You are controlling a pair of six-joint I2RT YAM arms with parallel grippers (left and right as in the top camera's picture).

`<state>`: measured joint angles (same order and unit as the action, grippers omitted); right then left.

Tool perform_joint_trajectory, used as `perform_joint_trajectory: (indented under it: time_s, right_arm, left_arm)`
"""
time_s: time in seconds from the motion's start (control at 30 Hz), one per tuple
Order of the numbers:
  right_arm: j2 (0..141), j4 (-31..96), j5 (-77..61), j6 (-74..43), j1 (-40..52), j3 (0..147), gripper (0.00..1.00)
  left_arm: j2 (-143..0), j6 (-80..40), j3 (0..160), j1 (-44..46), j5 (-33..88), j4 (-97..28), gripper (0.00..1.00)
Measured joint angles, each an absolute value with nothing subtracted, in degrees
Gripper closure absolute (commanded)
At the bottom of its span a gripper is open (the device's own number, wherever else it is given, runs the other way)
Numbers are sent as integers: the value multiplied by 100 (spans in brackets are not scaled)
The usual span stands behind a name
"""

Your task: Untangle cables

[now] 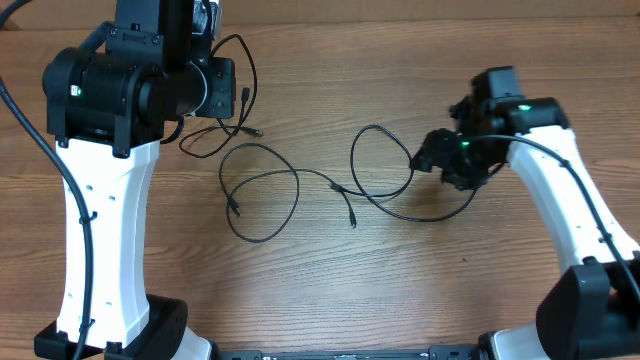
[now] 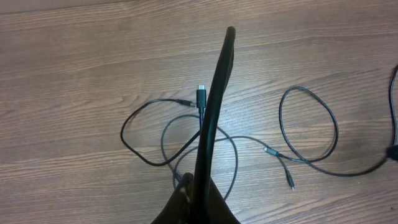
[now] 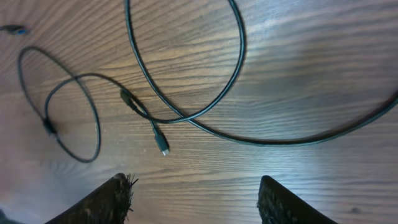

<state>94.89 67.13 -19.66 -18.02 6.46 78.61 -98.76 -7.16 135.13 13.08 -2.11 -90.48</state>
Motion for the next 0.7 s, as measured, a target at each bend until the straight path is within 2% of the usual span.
perform_joint_trajectory:
  time_s: [0.57,0.63,0.7]
  right_arm:
    - [10027,5747,-910,-4298,2233,7585,33]
    - [10086,5590,-847,-4560,2327,7472,34]
    - [10147,5428,-742,-4825,2383,7341,39]
  left_arm:
    - [-9876,-718,13513,1308,-209,-9111,96]
    - [-9876,-718,13513,1308,-209,-9118,96]
    - [-9876,-718,13513,1308,-209,-9122,96]
